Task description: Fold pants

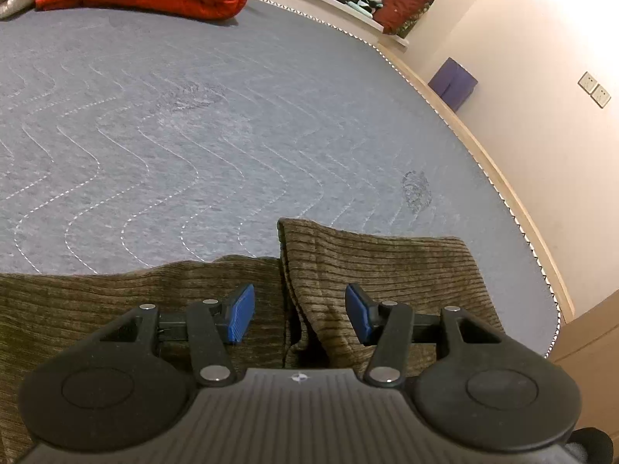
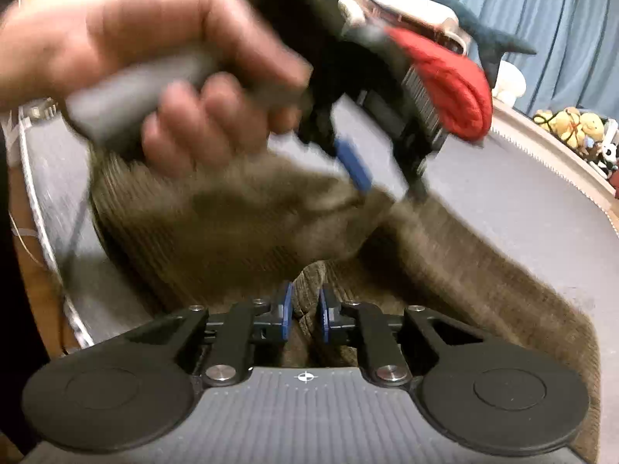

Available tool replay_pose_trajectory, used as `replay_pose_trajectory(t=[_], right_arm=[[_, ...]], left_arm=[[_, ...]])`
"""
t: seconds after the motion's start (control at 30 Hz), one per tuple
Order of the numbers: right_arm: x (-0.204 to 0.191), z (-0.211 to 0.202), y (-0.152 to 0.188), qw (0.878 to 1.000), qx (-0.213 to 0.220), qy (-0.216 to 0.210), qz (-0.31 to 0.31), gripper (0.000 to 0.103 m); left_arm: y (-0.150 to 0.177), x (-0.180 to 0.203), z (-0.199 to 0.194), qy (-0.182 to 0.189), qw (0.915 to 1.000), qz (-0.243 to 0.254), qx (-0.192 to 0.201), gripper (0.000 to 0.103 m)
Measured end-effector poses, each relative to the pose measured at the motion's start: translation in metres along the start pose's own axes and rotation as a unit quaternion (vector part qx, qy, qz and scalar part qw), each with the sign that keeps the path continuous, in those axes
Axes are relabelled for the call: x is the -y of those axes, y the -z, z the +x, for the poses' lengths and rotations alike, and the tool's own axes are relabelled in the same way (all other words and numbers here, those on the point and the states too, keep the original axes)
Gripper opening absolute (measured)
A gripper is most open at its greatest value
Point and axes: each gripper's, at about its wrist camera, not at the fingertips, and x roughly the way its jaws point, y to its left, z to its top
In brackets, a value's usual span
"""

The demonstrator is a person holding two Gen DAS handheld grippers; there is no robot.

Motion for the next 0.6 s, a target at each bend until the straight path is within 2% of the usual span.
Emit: replay_pose_trajectory(t=[0.1,0.2,0.3,0.4,0.43,0.5,0.6], right_arm=[[0.009,-0.034,-0.007,0.999,0.033,-0.03,-0.005,0.014],[0.008,-0.044,0.008,0.995,0.003,-0.093,-0.044,0.014],[-0.001,-0.035,0.029,0.991,-0.036,-0.1,-0.08,0.015],[0.004,-0.048,0.024,0.992,-0.014,-0.113,-0.062,0.021],[0.011,-0.051,0.02,0.991,0.0,-0.121,-0.047,0.025],[0.025,-0.06,0.013,0.992,0.028,-0.122,-0.002,0.05],[0.03,-0.049,0.014,0.996,0.014,-0.089,0.017,0.051]], left_arm=[[-0.001,-0.003,-0.004,0.008,0.9999,-0.01,0.005,0.057],[0.0,-0.01,-0.003,0.019,0.9994,-0.028,-0.001,0.057],[-0.002,-0.015,0.008,0.039,0.9976,-0.053,-0.021,0.057],[-0.002,-0.016,0.023,0.063,0.9949,-0.065,-0.044,0.057],[-0.002,-0.015,0.028,0.063,0.995,-0.062,-0.048,0.057],[-0.002,-0.013,0.037,0.053,0.9959,-0.051,-0.053,0.057],[-0.001,-0.011,0.051,0.05,0.9958,-0.049,-0.059,0.057]])
